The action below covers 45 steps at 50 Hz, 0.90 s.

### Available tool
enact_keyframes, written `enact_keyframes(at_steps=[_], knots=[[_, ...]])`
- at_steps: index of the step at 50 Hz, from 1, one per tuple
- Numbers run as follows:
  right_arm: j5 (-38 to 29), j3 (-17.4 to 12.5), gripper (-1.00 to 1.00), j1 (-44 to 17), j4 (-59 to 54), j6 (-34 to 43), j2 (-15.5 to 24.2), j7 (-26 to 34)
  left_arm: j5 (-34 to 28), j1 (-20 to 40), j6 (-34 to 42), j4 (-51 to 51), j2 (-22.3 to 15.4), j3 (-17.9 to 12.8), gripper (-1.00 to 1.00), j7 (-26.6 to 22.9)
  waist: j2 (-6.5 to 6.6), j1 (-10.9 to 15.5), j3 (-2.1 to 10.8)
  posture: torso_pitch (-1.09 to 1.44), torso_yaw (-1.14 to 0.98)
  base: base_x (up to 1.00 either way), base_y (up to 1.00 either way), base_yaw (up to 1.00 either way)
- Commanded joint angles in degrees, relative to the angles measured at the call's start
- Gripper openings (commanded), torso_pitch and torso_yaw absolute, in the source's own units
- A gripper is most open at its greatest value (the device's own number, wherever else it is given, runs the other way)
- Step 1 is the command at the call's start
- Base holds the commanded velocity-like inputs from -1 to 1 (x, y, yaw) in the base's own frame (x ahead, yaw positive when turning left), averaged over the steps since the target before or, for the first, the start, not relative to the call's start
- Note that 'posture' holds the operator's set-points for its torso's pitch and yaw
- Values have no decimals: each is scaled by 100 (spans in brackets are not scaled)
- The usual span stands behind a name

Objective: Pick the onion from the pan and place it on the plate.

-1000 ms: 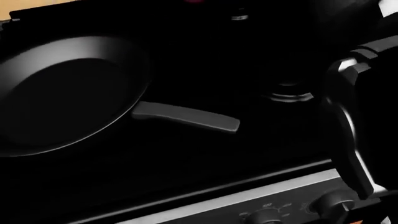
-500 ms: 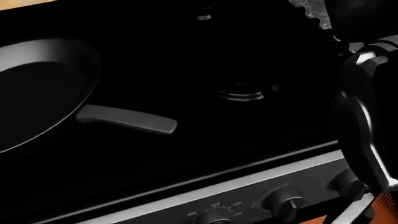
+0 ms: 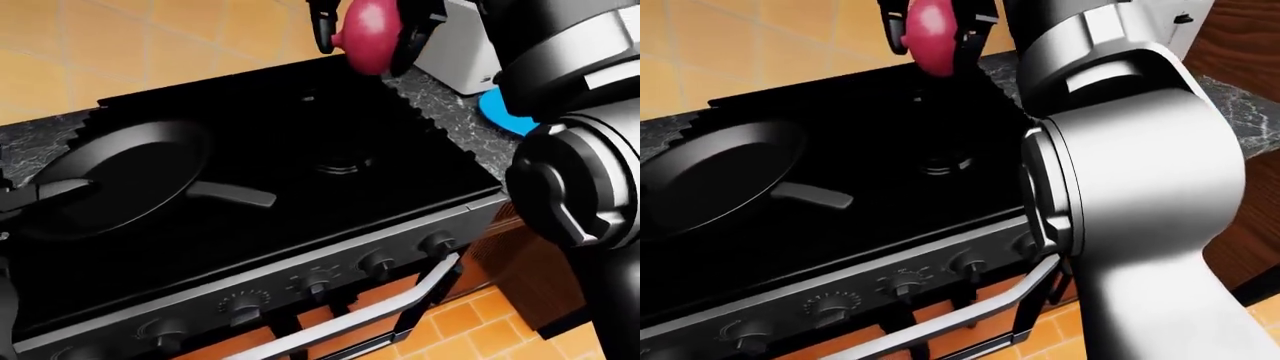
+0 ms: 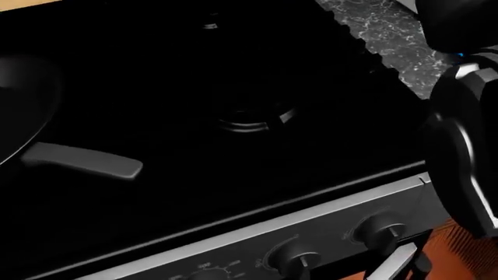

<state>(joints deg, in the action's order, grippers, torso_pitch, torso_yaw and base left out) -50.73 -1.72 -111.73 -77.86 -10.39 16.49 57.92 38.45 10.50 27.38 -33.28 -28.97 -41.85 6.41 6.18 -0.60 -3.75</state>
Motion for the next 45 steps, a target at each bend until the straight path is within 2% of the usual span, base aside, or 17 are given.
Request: enact_keyframes(at_steps=[1,4,8,10,12,14,21,25,26,28,30,34,36,37,38,39,45], knots=[[55,-47,-100,-256,218,-33,107,-102,-2,94,-118,-141,-106,-31,100,-9,122,-74,173,0,0,0,-20,0],[53,-49,-100,-249,215,-40,124,-104,8,115,-100,-152,-115,-22,100,9,6,-68,234,0,0,0,-21,0],[54,-58,-100,-292,213,-26,143,-89,27,124,-84,-162,-131,-32,100,23,-161,-61,207,0,0,0,-24,0],[50,-60,-100,-315,210,-24,162,-92,19,114,-94,-162,-129,-31,100,16,-336,-44,218,0,0,0,-23,0],[44,-59,-100,-313,211,-34,169,-102,1,105,-100,-154,-128,-23,100,7,-704,-28,303,0,0,0,-23,0],[30,-49,-100,-271,214,-57,176,-107,-27,86,-121,-159,-98,4,100,-10,-591,-33,211,0,0,0,-25,0],[15,-55,-100,-253,211,-47,201,-92,-38,76,-120,-162,-83,-11,100,-34,-174,19,122,0,0,0,-27,0],[27,-71,-100,-262,208,-47,209,-98,-27,76,-112,-164,-84,-26,100,-38,154,-67,212,0,0,0,-27,0],[27,-71,-100,-259,210,-49,211,-92,-26,76,-114,-161,-82,-28,100,-39,22,-12,176,0,0,0,-27,0],[30,-74,-100,-257,210,-50,214,-99,-20,80,-106,-170,-88,-33,100,-36,83,-67,185,0,0,0,-27,0],[30,-73,-100,-258,212,-46,214,-95,-12,85,-100,-170,-94,-42,100,-33,14,-63,243,0,0,0,-26,0],[26,-70,-100,-259,209,-49,224,-97,-14,97,-99,-162,-105,-37,100,-30,-197,-52,193,0,0,0,-26,0],[27,-72,-100,-267,210,-52,231,-92,-10,104,-97,-156,-108,-36,100,-25,-425,-33,227,0,0,0,-27,0],[28,-73,-100,-273,210,-46,227,-91,-6,106,-95,-158,-110,-39,100,-22,-644,-28,292,0,0,0,-26,0],[26,-72,-100,-273,211,-48,227,-90,-4,108,-94,-159,-114,-40,100,-19,-680,-10,292,0,0,0,-27,0],[26,-71,-100,-273,211,-49,227,-91,2,109,-94,-160,-114,-43,100,-19,-582,-41,225,0,0,0,-27,0],[30,-73,-100,-273,214,-54,227,-83,7,110,-98,-162,-115,-35,100,-12,-280,22,143,0,0,0,-26,0]])
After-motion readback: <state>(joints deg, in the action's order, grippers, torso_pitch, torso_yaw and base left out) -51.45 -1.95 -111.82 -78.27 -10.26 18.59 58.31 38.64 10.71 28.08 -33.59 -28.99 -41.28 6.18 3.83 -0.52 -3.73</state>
